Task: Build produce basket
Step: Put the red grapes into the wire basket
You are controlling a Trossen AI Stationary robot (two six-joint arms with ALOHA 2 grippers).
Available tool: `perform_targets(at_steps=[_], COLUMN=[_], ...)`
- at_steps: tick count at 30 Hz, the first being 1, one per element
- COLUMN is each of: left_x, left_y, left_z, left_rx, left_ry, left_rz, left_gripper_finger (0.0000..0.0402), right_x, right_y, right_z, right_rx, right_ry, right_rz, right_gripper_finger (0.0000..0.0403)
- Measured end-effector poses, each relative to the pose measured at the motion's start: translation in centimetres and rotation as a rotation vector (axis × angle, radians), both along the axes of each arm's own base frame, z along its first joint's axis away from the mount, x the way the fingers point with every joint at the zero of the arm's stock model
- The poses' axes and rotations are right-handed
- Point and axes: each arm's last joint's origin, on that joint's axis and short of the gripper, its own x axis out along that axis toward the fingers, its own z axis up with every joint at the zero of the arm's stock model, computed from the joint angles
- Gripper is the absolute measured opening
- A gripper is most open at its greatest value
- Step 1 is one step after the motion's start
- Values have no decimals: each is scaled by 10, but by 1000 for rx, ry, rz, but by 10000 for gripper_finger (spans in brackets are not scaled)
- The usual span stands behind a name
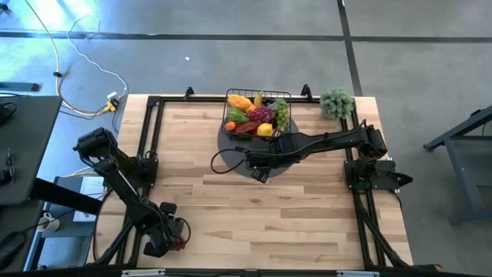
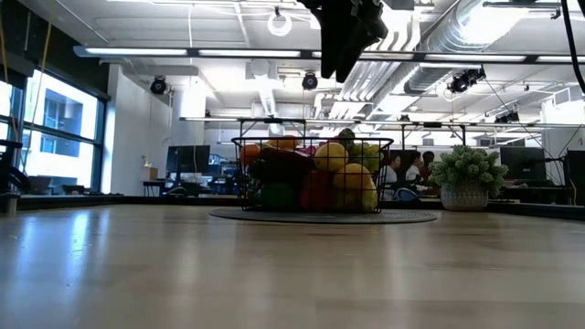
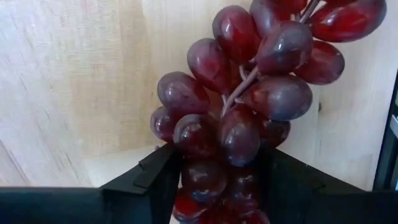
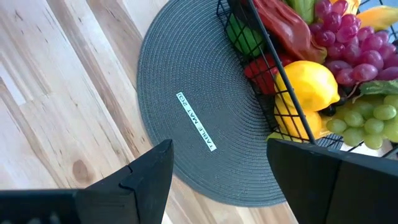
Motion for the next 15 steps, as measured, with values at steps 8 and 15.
perform_targets(at_steps=[8,15], left_x=[-1,0], left_y=[3,7], left_z=[8,21], left_rx=[-2,-11], left_ry=[-50,-132], left_rz=[6,48], left_gripper_finger=[51,27], right_x=[0,0], right_y=[0,0], right_z=[0,8], right_rx=[18,21], right_ry=[-17,-47], right_rz=[-41,-49], right_gripper_finger=[240,240])
